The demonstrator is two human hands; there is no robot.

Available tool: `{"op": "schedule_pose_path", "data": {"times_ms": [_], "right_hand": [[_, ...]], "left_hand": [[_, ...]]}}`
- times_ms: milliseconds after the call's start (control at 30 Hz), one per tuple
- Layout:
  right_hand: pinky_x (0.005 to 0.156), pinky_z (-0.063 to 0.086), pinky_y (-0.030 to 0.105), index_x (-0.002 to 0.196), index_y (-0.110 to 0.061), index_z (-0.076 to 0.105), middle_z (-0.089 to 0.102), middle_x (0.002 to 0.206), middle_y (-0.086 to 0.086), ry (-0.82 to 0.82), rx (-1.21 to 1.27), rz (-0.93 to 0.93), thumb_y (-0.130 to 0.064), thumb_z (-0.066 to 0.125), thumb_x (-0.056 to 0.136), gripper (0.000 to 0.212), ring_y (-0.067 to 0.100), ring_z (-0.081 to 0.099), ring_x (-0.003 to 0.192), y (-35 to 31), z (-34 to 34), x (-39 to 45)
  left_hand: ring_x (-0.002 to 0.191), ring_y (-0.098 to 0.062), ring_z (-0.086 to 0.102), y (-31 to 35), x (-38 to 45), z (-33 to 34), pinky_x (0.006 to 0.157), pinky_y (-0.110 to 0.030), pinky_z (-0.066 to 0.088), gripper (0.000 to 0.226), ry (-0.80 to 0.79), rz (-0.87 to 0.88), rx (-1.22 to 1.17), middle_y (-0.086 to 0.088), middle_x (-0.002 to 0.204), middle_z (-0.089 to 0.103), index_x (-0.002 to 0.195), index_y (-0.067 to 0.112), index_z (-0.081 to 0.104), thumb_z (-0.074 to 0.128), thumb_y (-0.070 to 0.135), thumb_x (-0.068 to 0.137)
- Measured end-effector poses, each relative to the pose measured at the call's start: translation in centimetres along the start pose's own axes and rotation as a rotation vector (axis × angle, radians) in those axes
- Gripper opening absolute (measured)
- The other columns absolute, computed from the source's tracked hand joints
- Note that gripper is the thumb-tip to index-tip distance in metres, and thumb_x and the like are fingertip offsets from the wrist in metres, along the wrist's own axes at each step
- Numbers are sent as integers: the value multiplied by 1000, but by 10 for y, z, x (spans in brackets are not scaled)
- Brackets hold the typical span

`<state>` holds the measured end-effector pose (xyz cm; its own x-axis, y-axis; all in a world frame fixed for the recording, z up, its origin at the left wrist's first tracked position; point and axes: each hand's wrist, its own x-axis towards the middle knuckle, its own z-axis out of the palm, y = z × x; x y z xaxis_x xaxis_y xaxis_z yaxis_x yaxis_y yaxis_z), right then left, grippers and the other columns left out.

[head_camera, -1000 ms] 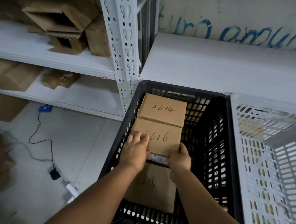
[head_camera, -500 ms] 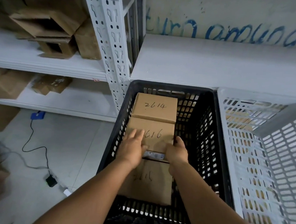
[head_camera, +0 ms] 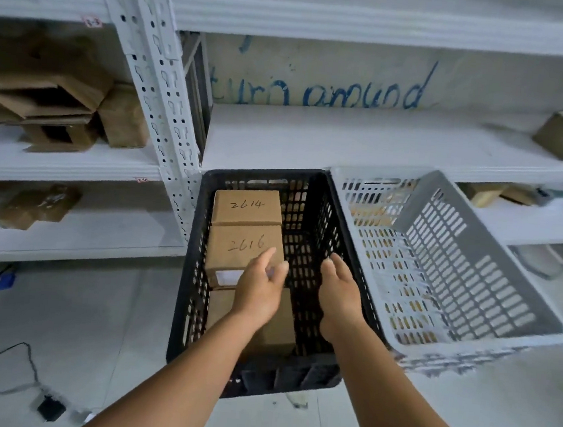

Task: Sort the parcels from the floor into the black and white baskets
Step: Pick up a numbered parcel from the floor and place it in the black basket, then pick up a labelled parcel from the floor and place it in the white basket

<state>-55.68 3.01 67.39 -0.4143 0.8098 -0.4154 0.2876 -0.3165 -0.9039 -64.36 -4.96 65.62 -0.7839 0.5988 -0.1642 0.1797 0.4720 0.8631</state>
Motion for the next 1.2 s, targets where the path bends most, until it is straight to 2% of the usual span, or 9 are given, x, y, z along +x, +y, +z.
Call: {"op": "schedule_pose_path", "data": {"times_ms": [200,300,367,467,567,633,933,1100,1200], "right_hand": [[105,35,36,148,-24,37,40,149,-3,155,20,29,-33,32,104,46,21,38,136,7,-59,-63],[70,40,30,113,-23,47,48,108,-4,227,35,32,-29,30,102,21,13,48,89,20,-88,-86],[61,32,27,105,-23,44,43,105,-2,294,70,43,-26,32,101,14,13,41,81,27,-108,-100],[58,35,27,107,-21,51,48,109,1,398,157,62,-28,35,101,18,17,44,81,41,-140,-116],[77,37,29,126,-17,58,56,125,1,511,245,105,-33,38,99,37,19,51,102,58,-171,-132],[77,37,28,129,-17,57,56,131,3,576,256,124,-34,37,99,40,22,52,111,69,-194,-144],[60,34,22,115,-16,61,59,118,9,823,374,213,-29,36,98,33,22,53,102,129,-295,-208],[68,38,30,83,-19,59,54,97,14,924,495,240,-32,42,94,24,20,47,83,169,-355,-249],[62,34,28,91,-10,62,54,94,11,982,523,252,-32,41,97,30,18,44,80,196,-393,-276]], "left_hand": [[127,-16,48,28,-57,31,98,-23,37,46,-145,106,-109,-4,140,50,142,15,41,45,32,99],[126,-16,48,42,-86,53,97,-23,37,47,-241,168,-113,-3,141,49,142,16,41,44,34,99],[128,-15,47,51,-105,69,96,-21,36,47,-315,191,-121,-2,142,48,143,15,40,43,34,100],[128,-15,47,62,-131,94,94,-20,35,46,-413,228,-116,-2,142,48,142,13,41,43,31,100],[124,-17,50,69,-155,123,93,-22,38,43,-501,245,-106,-5,138,52,139,12,45,43,31,100],[122,-17,51,72,-173,143,93,-23,39,42,-555,257,-101,-6,135,54,138,12,46,43,31,100],[120,-17,52,86,-269,234,91,-21,37,43,-777,313,-6,-6,135,55,137,12,47,43,32,99],[121,-15,50,87,-341,285,90,-21,37,44,-889,322,53,-3,137,53,138,15,46,43,35,99],[114,-10,50,87,-387,314,86,-20,37,43,-942,323,92,0,136,53,139,15,45,42,33,100]]}}
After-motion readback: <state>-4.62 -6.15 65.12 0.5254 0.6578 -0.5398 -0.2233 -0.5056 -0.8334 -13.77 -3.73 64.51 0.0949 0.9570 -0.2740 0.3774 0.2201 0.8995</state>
